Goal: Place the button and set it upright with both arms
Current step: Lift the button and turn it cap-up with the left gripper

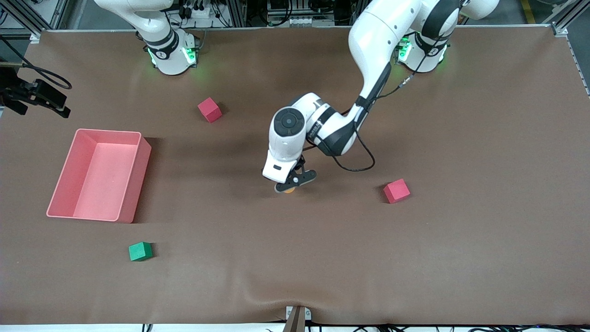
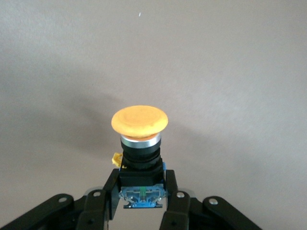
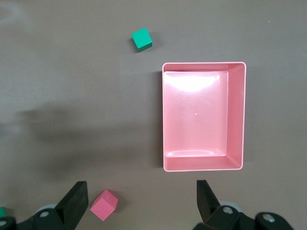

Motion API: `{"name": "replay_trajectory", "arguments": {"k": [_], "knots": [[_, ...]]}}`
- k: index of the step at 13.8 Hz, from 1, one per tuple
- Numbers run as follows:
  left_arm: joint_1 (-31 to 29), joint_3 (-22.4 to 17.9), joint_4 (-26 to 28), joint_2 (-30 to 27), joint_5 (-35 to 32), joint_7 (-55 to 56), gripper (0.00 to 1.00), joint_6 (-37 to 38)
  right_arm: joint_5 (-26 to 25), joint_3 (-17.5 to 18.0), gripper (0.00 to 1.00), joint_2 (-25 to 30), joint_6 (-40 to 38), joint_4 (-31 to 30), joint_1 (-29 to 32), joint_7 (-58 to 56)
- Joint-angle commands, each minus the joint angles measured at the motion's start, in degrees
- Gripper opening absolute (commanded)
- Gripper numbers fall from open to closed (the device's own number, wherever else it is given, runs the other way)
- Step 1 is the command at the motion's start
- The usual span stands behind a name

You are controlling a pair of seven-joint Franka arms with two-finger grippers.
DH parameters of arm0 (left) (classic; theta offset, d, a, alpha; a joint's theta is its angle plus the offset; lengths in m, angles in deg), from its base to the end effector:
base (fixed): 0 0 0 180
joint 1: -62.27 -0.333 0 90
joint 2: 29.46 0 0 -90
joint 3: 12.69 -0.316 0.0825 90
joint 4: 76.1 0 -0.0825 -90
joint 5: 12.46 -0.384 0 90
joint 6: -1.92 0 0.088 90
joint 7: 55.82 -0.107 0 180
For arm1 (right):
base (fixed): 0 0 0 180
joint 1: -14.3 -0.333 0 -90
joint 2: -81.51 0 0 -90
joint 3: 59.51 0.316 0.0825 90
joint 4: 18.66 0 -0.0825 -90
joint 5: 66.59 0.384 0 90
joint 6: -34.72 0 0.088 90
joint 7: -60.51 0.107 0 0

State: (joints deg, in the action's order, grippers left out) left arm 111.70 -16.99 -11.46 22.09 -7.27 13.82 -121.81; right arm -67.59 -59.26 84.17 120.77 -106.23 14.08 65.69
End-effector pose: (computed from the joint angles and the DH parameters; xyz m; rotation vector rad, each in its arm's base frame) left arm 0.5350 -0.5692 0.2760 2.9431 0.6594 0.0812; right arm 0.5330 0.0025 0.6635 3.1221 -0.1306 0.0324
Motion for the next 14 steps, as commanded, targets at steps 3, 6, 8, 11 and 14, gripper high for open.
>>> {"name": "replay_trajectory", "arguments": {"k": [3,6,8,11,14], "knots": [[9.5,-9.6,1.7,0.0,-5.5,8.5,0.00,-1.7,-0.2,0.3,1.00,-0.5,-0.6,1.1,0.4,-0.7],[11.1,-9.5,1.9,0.7,-14.7,19.3,0.00,-1.7,-0.2,0.3,1.00,-0.5,-0.1,1.4,0.8,-0.7],[12.8,-9.5,2.0,2.0,-20.1,23.6,0.00,-1.7,-0.2,0.3,1.00,-0.5,-0.1,1.4,0.7,-0.7],[14.5,-9.4,2.3,2.9,-28.8,29.6,0.00,-1.7,-0.2,0.4,1.00,-0.5,0.0,1.4,0.5,-0.7],[16.5,-9.3,2.6,3.5,-37.9,34.0,0.00,-1.7,-0.2,0.4,1.00,-0.5,0.0,1.4,0.5,-0.7]]}}
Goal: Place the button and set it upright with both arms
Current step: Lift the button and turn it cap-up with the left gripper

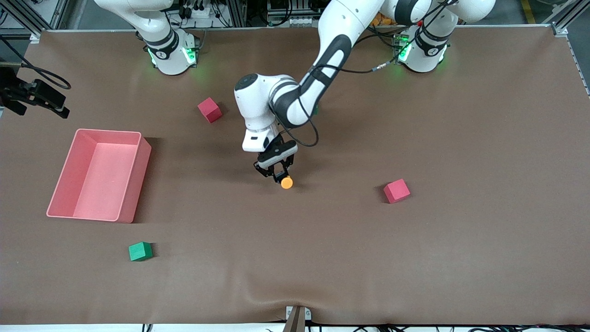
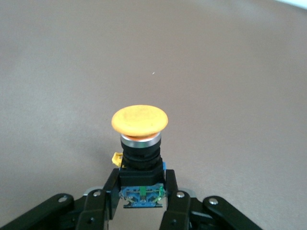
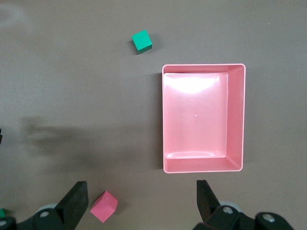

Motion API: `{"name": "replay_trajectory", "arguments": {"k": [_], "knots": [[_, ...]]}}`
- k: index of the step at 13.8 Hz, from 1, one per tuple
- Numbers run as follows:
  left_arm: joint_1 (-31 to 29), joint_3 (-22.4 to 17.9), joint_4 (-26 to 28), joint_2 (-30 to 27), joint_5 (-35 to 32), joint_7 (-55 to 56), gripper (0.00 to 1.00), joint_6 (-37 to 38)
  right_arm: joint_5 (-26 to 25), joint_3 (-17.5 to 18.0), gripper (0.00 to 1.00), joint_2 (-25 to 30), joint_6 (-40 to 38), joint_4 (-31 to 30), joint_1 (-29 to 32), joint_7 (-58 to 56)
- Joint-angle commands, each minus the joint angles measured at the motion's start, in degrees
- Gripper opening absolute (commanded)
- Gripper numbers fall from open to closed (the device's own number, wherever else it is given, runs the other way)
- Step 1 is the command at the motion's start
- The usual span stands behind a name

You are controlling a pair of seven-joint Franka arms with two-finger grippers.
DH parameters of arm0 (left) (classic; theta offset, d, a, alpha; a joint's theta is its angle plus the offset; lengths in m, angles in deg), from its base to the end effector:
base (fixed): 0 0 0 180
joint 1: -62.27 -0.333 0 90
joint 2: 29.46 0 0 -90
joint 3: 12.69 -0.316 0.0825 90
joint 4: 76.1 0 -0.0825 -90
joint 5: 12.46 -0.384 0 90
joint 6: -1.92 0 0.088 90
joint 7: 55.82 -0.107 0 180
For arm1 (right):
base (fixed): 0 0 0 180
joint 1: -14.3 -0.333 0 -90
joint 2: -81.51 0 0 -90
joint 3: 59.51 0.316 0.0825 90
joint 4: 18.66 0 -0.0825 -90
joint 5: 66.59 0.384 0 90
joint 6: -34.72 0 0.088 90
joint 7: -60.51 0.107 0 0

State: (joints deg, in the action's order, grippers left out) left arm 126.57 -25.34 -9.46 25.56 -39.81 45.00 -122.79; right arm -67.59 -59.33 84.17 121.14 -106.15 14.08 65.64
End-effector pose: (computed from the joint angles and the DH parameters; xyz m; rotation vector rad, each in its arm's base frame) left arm 0.4521 -0.6286 0.2305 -2.8555 -0.7170 -0.8718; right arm 0.5337 0.0018 0.6648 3.1223 -0.1310 0.0446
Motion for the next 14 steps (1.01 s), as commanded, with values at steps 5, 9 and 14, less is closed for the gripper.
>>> {"name": "replay_trajectory", "arguments": {"k": [5,9,14], "knots": [[3.8,-0.9,1.0,3.2,-23.4,13.6,0.00,-0.7,-0.2,0.4,1.00,-0.5,-0.4,1.3,0.7,-0.6],[4.5,-0.8,1.4,4.8,-32.7,24.9,0.00,-0.6,-0.2,0.4,1.00,-0.5,-0.4,1.3,0.7,-0.6],[4.5,-0.8,1.8,8.3,-45.3,33.1,0.00,-0.6,-0.2,0.4,1.00,-0.5,-0.4,1.2,0.8,-0.6]]}}
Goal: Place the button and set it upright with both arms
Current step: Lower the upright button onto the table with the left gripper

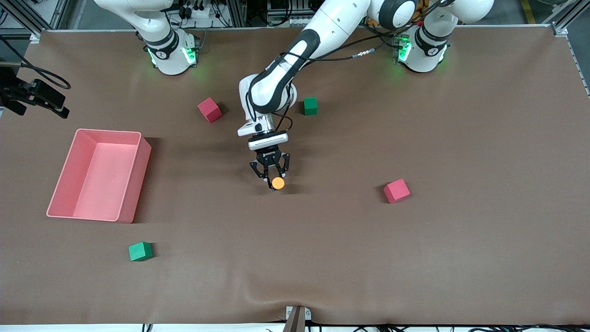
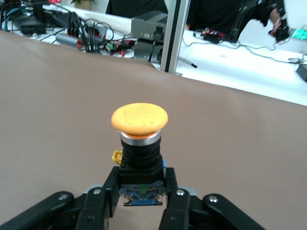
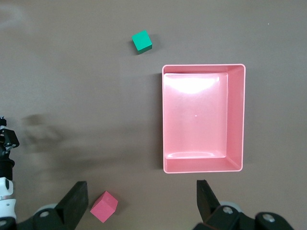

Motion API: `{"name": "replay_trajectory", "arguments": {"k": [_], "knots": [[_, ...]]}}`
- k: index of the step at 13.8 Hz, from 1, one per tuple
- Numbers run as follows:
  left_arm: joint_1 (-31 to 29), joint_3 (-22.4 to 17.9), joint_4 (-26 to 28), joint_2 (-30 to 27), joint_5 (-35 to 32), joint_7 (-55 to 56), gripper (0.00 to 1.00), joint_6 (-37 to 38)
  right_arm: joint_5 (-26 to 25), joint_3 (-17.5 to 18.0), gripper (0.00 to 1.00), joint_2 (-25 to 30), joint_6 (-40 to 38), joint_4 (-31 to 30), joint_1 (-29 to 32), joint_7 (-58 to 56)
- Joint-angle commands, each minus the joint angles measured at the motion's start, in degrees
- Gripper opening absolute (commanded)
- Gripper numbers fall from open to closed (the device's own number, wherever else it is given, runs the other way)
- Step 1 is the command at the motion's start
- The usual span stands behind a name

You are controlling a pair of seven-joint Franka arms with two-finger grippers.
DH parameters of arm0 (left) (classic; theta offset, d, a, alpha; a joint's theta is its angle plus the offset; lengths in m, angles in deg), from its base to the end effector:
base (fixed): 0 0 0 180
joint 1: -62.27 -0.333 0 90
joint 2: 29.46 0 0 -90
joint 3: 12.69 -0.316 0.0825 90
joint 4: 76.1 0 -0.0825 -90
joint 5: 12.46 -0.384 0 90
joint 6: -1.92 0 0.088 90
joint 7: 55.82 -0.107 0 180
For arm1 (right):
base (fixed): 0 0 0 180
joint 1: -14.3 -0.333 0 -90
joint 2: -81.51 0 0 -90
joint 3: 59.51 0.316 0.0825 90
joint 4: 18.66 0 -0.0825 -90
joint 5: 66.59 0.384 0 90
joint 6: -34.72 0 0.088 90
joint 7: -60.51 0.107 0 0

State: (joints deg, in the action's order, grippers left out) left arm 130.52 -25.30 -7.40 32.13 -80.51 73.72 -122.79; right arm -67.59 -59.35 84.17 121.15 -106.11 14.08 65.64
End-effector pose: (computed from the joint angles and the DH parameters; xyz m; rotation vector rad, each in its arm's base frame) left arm 0.4177 -0.6367 0.1466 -2.5984 -0.4852 -1.6425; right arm 0.5337 0.0016 0.6651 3.1223 -0.1316 0.0460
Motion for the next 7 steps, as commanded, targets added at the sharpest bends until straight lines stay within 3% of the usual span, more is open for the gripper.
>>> {"name": "replay_trajectory", "arguments": {"k": [1,7], "knots": [[0.5,-0.8,-0.1,2.1,-6.3,4.7,0.00,-0.5,-0.2,0.5,1.00,-0.5,-0.4,1.2,0.8,-0.6],[0.5,-1.0,-0.2,5.1,-11.0,4.5,0.00,-0.2,-0.2,0.5,1.00,-0.5,-0.4,1.2,0.7,-0.6]]}}
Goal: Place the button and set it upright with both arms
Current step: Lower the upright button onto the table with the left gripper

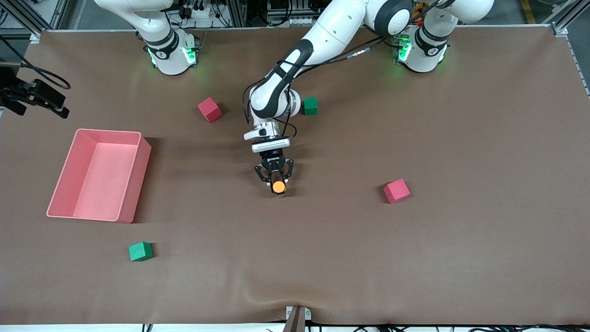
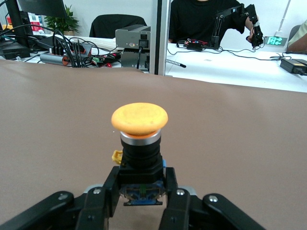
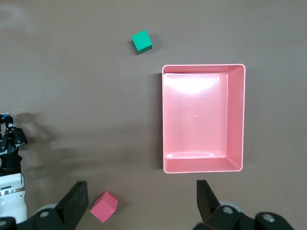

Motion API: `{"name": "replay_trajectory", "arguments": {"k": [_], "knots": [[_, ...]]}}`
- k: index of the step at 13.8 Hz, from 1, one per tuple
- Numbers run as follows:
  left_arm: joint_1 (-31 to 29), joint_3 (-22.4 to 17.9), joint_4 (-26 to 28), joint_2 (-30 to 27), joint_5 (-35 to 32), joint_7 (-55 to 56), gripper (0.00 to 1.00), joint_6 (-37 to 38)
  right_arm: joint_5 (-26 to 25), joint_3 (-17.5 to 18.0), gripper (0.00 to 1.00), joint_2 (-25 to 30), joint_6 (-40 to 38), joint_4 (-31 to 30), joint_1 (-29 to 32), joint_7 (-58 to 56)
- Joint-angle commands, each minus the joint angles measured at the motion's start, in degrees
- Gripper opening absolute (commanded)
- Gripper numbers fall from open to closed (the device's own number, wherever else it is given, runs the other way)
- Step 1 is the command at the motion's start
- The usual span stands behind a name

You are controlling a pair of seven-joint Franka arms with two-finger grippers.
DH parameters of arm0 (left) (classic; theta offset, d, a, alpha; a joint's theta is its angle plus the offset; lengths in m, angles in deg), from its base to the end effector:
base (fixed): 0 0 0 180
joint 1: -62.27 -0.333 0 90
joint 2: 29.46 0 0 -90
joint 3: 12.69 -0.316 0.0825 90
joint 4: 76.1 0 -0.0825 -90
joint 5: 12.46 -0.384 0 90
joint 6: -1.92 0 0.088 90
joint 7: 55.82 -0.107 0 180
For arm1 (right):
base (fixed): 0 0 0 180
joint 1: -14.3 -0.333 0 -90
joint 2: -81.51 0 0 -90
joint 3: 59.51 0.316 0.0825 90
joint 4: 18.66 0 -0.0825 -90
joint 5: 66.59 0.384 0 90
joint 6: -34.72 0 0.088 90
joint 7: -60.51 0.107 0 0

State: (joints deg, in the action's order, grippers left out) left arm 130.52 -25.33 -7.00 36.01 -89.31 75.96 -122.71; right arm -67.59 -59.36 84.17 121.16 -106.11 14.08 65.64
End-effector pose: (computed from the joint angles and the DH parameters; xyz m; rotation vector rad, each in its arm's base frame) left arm 0.4149 -0.6239 0.0980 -2.5233 -0.2896 -1.7407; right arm 0.5337 0.0015 0.6651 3.1223 -0.1319 0.0463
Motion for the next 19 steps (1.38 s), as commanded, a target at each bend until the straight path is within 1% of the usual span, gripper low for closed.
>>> {"name": "replay_trajectory", "arguments": {"k": [1,4,11,12,13,14,15,17,19], "knots": [[0.4,-1.1,-0.6,1.9,-3.8,2.3,0.00,-0.3,-0.2,0.5,1.00,-0.5,-0.4,1.1,0.6,-0.6],[0.3,-1.3,-0.9,3.3,-6.5,2.5,0.00,0.1,-0.2,0.5,1.00,-0.5,-0.4,1.2,0.6,-0.6],[0.5,-1.1,-1.0,4.2,-7.2,3.3,0.00,1.1,-0.1,0.5,1.00,-0.5,-0.4,1.2,0.1,-0.6],[0.5,-1.1,-1.0,4.2,-7.1,3.3,0.02,1.1,-0.1,0.5,1.00,-0.5,-0.4,1.2,0.1,-0.6],[0.5,-1.0,-1.0,4.2,-7.1,3.0,0.28,1.1,-0.2,0.5,1.00,-0.5,-0.4,1.2,0.1,-0.6],[0.5,-0.9,-0.9,4.0,-7.0,2.5,0.94,1.1,-0.2,0.5,1.00,-0.5,-0.4,1.2,0.1,-0.6],[0.5,-0.6,-1.0,3.6,-6.6,2.5,1.00,1.1,-0.1,0.5,1.00,-0.5,-0.4,1.2,0.1,-0.6],[0.6,1.2,-1.1,2.8,-4.3,2.4,1.00,1.2,-0.1,0.6,1.00,-0.5,-0.4,1.2,0.0,-0.6],[0.7,3.0,-1.0,0.8,1.1,2.1,1.00,1.7,-0.1,0.6,1.00,-0.5,-0.4,1.2,0.0,-0.6]]}}
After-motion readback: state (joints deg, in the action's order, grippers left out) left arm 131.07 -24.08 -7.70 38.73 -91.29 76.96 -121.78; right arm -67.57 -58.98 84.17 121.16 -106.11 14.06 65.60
